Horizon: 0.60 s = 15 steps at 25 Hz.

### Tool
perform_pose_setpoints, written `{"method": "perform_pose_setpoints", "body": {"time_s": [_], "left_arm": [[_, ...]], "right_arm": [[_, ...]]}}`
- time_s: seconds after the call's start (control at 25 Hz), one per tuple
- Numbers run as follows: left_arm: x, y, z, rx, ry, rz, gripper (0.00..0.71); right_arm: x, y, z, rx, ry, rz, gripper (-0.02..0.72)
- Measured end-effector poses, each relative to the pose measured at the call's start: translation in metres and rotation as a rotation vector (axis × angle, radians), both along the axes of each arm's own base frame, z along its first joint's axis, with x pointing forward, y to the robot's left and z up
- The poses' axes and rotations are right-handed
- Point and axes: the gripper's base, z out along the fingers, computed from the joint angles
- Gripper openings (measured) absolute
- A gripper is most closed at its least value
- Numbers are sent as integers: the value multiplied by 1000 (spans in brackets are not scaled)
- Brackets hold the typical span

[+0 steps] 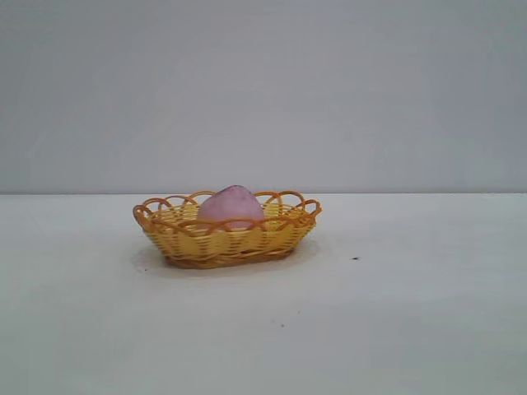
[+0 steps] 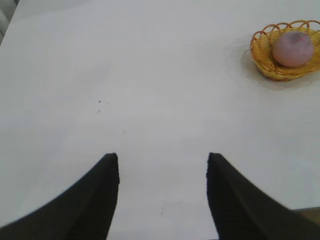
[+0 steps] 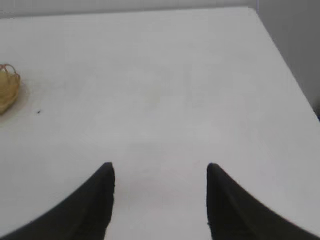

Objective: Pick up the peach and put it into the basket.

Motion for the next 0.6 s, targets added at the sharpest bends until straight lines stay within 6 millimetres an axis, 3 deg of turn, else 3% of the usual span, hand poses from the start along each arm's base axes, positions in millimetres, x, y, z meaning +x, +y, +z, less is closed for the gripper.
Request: {"method": "perform_pose_setpoints", "body": {"time_s": [0.6], "left_arm": [[0,0,0,1,0,1,384]], "right_arm": [[1,2,-2,8,7,20,396]]}}
